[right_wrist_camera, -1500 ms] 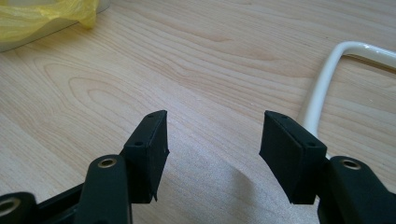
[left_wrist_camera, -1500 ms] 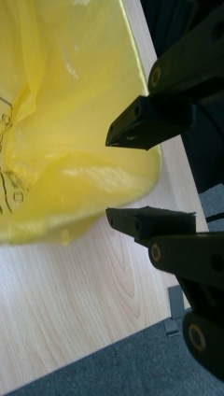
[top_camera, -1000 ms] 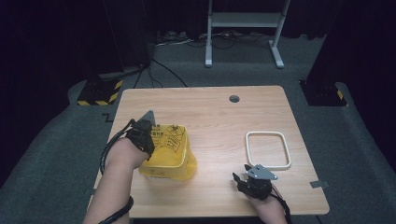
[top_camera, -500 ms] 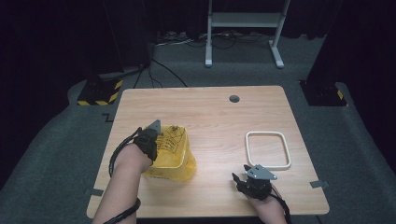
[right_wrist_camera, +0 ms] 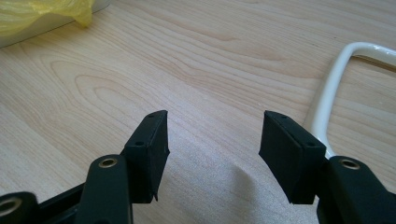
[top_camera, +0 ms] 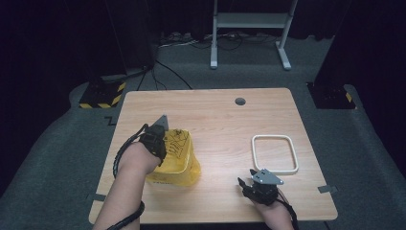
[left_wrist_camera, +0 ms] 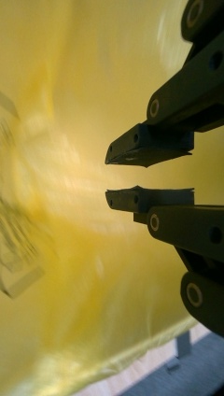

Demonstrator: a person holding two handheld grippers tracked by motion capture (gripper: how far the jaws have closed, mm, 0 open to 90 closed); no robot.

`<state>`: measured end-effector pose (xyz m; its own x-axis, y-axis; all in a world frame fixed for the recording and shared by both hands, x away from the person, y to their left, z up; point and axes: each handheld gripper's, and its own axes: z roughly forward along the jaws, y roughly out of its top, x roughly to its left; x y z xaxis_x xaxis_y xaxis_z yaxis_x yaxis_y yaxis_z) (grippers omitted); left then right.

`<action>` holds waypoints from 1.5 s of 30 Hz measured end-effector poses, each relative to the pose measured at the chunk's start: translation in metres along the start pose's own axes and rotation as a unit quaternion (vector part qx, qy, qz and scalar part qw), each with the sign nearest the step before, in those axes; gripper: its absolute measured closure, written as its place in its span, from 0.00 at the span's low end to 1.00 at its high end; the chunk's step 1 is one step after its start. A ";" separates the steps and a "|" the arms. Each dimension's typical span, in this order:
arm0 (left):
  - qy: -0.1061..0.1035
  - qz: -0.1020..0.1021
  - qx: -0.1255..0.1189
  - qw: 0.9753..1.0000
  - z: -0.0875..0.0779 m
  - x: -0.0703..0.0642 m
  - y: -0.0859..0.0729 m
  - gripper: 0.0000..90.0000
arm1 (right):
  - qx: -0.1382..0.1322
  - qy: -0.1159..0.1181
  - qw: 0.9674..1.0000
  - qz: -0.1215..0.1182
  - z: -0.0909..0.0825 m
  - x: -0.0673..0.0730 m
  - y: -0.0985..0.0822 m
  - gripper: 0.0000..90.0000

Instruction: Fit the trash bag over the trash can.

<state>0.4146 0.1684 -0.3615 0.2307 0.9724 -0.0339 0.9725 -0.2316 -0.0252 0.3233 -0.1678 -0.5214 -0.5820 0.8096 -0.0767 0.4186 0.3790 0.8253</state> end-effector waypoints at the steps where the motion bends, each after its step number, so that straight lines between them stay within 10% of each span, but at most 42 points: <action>1: -0.004 0.008 0.000 1.000 -0.004 -0.006 0.001 0.85 | 0.001 0.000 1.000 0.000 0.000 0.000 0.000 0.46; 11: -0.043 0.042 -0.037 0.997 -0.040 -0.046 0.008 0.86 | 0.003 0.001 1.000 -0.003 0.001 0.000 0.000 0.47; 17: -0.019 0.050 -0.009 0.999 -0.017 -0.056 0.012 0.86 | 0.002 0.001 1.000 -0.008 0.001 0.001 0.000 0.46; 33: -0.057 0.039 0.010 0.998 0.029 -0.041 0.017 0.84 | 0.005 0.001 1.000 -0.009 0.001 0.001 0.001 0.47; 36: -0.034 0.042 -0.011 0.998 0.016 -0.034 0.017 0.86 | 0.005 0.002 1.000 -0.007 0.001 0.001 0.001 0.47; 40: 0.064 0.032 -0.042 0.997 -0.003 -0.014 0.019 0.96 | 0.005 0.001 1.000 -0.008 0.001 0.001 0.000 0.47; 43: 0.150 0.018 -0.016 0.988 0.008 0.003 0.023 1.00 | 0.006 0.001 1.000 -0.010 0.001 0.002 0.001 0.47; 45: 0.140 0.002 0.008 0.990 0.024 0.012 0.024 1.00 | 0.007 0.002 1.000 -0.010 0.001 0.001 0.001 0.47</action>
<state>0.4397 0.1743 -0.3862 0.2370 0.9405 0.2434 0.9714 -0.2338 -0.0425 0.3238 -0.1658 -0.5218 -0.5927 0.8003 -0.0908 0.4165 0.4010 0.8159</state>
